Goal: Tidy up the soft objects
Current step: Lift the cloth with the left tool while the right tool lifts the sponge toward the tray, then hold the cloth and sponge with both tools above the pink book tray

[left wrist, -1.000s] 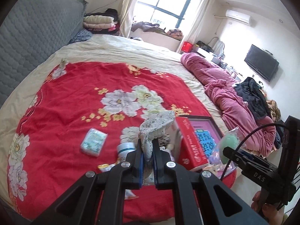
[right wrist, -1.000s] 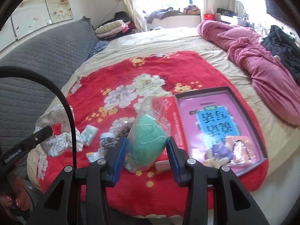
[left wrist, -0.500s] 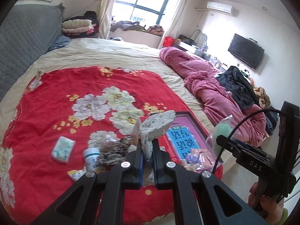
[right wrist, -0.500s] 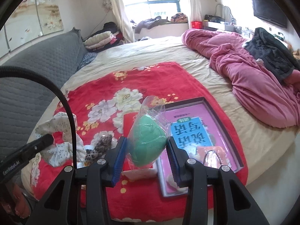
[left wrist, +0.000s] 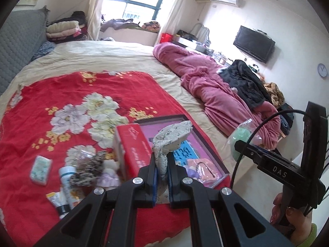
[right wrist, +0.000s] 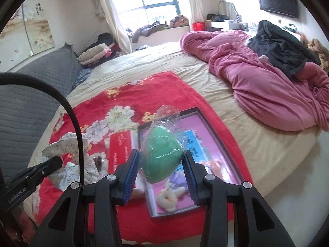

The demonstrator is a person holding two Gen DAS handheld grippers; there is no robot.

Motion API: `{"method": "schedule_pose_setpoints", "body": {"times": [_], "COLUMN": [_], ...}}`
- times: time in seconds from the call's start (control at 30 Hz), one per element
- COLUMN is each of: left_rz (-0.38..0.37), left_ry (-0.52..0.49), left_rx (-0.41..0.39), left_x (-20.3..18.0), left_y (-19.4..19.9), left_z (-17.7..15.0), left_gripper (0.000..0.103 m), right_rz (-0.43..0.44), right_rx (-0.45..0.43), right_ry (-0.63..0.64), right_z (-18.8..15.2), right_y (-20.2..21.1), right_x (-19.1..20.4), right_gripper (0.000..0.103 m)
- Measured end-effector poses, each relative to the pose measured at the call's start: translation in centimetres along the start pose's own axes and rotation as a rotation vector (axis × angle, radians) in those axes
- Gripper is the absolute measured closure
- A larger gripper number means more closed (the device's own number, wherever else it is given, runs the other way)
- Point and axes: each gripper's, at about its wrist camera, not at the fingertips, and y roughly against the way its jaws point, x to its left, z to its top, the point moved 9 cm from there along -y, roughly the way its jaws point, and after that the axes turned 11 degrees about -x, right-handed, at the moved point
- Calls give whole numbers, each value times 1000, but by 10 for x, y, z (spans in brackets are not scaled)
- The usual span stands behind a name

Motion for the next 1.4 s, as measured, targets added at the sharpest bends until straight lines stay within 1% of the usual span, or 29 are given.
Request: {"method": "schedule_pose_setpoints", "body": {"times": [0.2,0.33,0.47,0.67,0.73,0.9,0.97,1.17,1.27,1.4], "left_rz": [-39,-51,-74,-69,-66,-54,-41,-32,-14,-20], "left_ry": [-18,-34,-17,-24,-29,-41,-64,-89,-115,-114], "left_rx": [46,77,110,158,167,195,211,240,263,288], "left_x": [-20,-29,-35,-38,-39,-41,-43,-46,-48,-50], "left_y": [-28,-48,-67,-94,-102,-119,-126,-143,-153,-167], "left_z": [-14,-23,-31,-41,-43,-50,-53,-58,-61,-60], "left_gripper": [95,95,95,95,95,95,95,95,95,95], "right_rz": [-40,-49,-55,-65,-80,-72,-65,-74,-78,-72], "right_rx": [13,33,64,102,116,139,152,190,201,230], "right_ry": [-17,-30,-42,-51,-41,-45,-46,-31,-35,-23], "right_z": [-4,-12,-23,-35,-38,-45,-49,-60,-65,-74], "right_y": [-9,-17,-30,-47,-52,-61,-65,-76,-81,-90], "right_x": [-24,-35,-47,-61,-65,-72,-73,-79,-83,-84], "right_gripper": [59,59,59,59,59,59,59,59,59,59]}}
